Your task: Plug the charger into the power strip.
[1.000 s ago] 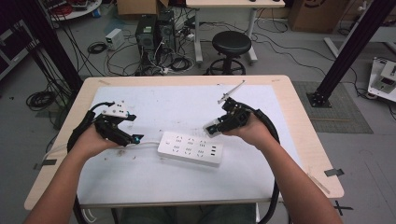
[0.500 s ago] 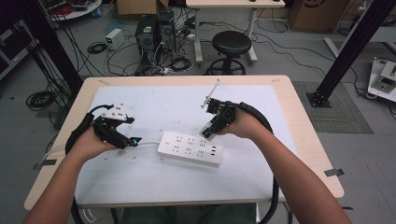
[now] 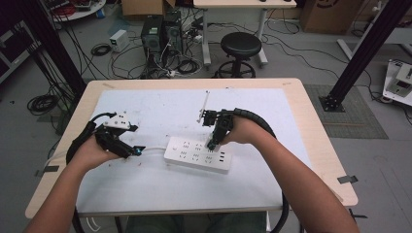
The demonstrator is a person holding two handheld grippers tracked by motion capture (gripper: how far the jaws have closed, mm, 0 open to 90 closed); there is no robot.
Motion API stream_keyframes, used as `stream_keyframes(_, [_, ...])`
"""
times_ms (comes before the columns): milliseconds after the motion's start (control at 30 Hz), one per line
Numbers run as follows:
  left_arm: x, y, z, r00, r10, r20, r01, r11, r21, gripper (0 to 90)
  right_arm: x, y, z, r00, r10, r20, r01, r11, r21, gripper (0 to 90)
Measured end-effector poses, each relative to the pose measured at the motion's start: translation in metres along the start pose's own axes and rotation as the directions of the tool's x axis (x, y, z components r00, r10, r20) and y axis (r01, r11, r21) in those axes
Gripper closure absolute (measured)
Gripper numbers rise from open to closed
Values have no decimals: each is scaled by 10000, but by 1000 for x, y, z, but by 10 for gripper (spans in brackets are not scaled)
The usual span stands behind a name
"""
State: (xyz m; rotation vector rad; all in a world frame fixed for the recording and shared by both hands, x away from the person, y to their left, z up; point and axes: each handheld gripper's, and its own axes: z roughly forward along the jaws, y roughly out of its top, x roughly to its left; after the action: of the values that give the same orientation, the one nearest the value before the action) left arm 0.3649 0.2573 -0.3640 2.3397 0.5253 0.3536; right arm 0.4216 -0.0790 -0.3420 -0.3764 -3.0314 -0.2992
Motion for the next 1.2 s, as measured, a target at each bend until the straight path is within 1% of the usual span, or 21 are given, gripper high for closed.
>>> stream_keyframes(100, [0,-2,-1,10000,-59,-23,59,10000,-65,179,0,3,1,10000,-86,21,86,9999,74,634])
stream_keyframes(233, [0,-4,-2,10000,-48,-47,48,10000,-87,179,0,7,5,9999,-72,98,68,9988,483,633])
stream_keyframes(300, [0,-4,-2,10000,-69,-35,69,9999,-120,179,-1,8,6,9999,-28,146,20,9985,542,633])
stream_keyframes(333, [0,-4,-2,10000,-69,-35,69,9999,-120,179,-1,8,7,9998,-95,195,83,9982,593,633])
stream_keyframes(367, [-1,-5,-2,9999,-125,-63,125,9998,-142,179,0,10,8,9999,-37,105,30,9982,604,634])
stream_keyframes(467, [0,-5,-2,10000,-43,-44,43,10000,-61,179,0,10,9,9999,-22,142,12,9979,648,633])
stream_keyframes(500, [0,-5,-2,10000,-43,-44,43,10000,-61,179,-1,11,10,9999,-97,143,86,9970,765,633])
stream_keyframes(533, [-1,-5,-1,10000,-62,-22,62,9999,-111,179,-1,11,10,9999,-97,143,86,9970,765,634])
stream_keyframes(567, [-1,-4,-1,10000,-62,-43,61,9999,-92,179,-2,12,13,9998,-94,189,76,9957,922,634])
stream_keyframes(600, [-1,-4,0,10000,-12,-24,12,10000,-44,179,0,13,14,9998,-88,151,73,9954,957,634])
stream_keyframes(667, [-1,-4,0,10000,9,-41,-9,10000,10,179,0,15,15,9992,-332,243,303,9933,1119,634])
stream_keyframes(733, [-1,-4,1,10000,-16,-2,16,10000,-17,179,1,16,15,9989,-399,263,365,9922,1194,634])
stream_keyframes(767, [-1,-3,2,10000,-26,-46,25,10000,-39,179,5,20,16,9978,-521,403,460,9892,1389,635])
stream_keyframes(800, [-1,-3,2,10000,2,-35,-2,10000,-7,179,5,22,17,9965,-715,439,640,9863,1521,635])
stream_keyframes(867, [-2,-3,3,10000,-32,-21,32,10000,-38,179,5,23,17,9961,-763,444,686,9857,1541,636])
stream_keyframes(933, [-3,-2,3,10000,11,-22,-11,10000,22,179,6,25,18,9953,-815,517,717,9830,1692,636])
stream_keyframes(967, [-3,-2,4,10000,40,-13,-40,10000,60,179,7,26,18,9955,-772,557,669,9835,1683,637])
stream_keyframes(1033, [-3,-1,4,10000,56,-17,-56,9999,93,179,11,27,18,9921,-965,808,806,9802,1811,637])
stream_keyframes(1100, [-3,0,5,9999,146,-25,-146,9998,137,179,19,28,20,9863,-1121,1213,873,9773,1929,637])
stream_keyframes(1133, [-3,0,5,9999,146,-25,-146,9998,137,179,22,28,20,9851,-1051,1360,768,9771,1984,637])
stream_keyframes(1200, [-4,1,6,9999,97,-30,-97,9999,112,179,21,28,20,9850,-1073,1353,795,9773,1964,637])
